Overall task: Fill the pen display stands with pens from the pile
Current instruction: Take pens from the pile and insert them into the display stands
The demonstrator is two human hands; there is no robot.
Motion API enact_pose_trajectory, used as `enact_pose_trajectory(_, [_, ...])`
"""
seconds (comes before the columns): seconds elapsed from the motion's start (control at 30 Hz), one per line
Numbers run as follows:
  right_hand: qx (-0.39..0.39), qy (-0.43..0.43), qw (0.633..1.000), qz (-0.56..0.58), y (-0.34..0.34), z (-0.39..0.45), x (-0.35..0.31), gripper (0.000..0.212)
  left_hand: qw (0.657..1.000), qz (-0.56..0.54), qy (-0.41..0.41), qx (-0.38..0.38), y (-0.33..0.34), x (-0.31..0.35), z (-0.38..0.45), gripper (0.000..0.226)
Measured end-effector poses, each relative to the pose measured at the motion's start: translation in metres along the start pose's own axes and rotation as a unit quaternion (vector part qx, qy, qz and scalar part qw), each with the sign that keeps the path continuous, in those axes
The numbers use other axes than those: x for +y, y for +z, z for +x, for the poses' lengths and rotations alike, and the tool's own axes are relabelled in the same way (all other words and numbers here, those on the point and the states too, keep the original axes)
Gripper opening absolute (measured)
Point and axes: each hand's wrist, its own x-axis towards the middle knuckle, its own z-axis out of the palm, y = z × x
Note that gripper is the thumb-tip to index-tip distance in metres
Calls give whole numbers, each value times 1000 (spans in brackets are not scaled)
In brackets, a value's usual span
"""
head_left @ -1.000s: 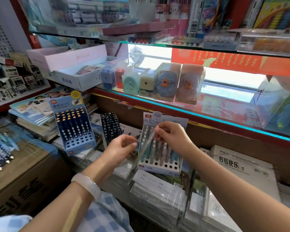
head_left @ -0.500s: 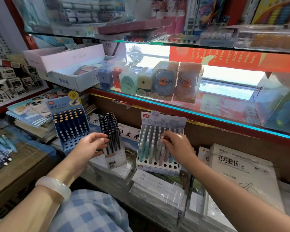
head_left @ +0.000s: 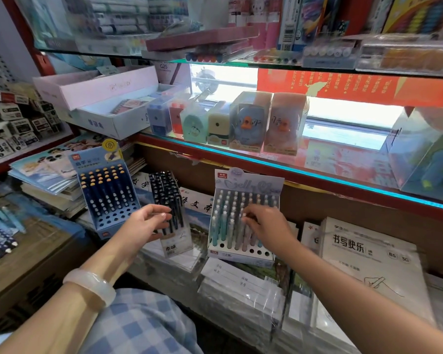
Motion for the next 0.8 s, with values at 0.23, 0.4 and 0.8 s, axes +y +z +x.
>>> enact_pose_trajectory(0.23, [28,11,997,-71,16,-7,-3,24,1000,-6,5,-6,-1,0,-3,20])
enact_pose_trajectory(0.4, [2,29,995,-100,14,-6,-9,28,1000,-2,16,-4,-2,2,-5,21])
enact_pose_trajectory(0.8, [37,92,993,67,2,15,-52,26,998,18,23,48,-68,2,-24,16])
